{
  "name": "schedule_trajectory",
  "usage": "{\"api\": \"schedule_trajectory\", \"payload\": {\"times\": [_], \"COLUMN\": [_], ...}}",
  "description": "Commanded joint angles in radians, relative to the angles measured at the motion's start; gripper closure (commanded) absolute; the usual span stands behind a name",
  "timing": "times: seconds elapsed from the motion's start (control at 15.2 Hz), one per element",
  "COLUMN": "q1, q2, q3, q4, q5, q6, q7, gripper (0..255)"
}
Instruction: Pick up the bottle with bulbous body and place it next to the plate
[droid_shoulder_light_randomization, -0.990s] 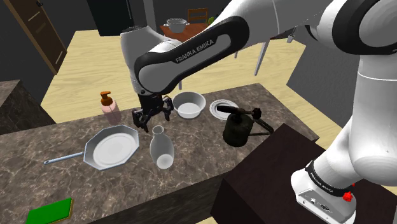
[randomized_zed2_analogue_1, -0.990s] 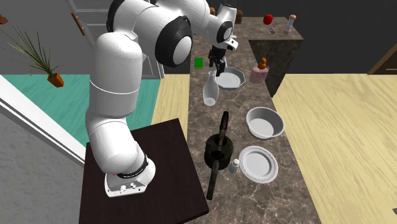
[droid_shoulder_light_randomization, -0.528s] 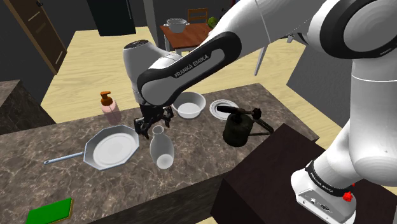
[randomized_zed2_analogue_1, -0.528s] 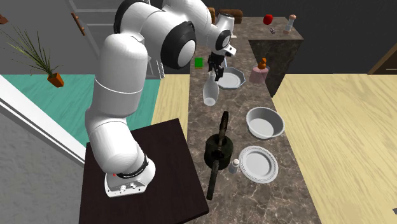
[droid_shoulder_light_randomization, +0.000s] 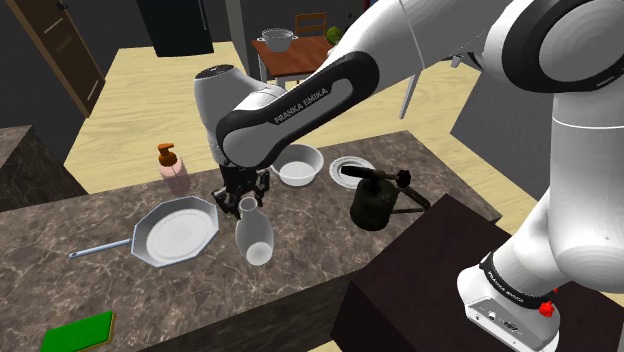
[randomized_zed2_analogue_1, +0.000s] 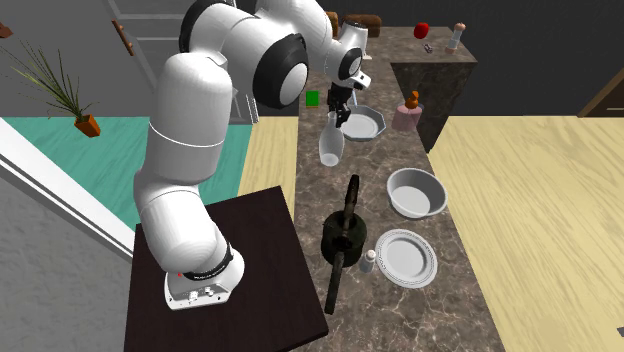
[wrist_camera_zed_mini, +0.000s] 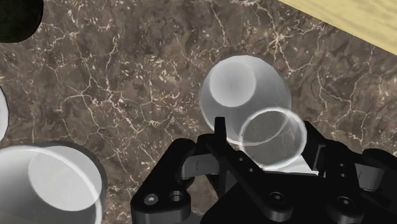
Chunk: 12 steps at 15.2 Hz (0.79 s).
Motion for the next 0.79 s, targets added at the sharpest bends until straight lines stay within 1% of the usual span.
{"api": "schedule_trajectory", "payload": {"times": [0.0,0.53,0.73], "q1": [0.000,0.000,-0.004], "q2": [0.000,0.000,-0.021], "q3": [0.000,0.000,0.005], "q4": [0.000,0.000,0.011], "q5": [0.000,0.000,0.008], "q6": [0.000,0.000,-0.031], "q7": [0.000,0.000,-0.003], "gripper": [255,255,255]}}
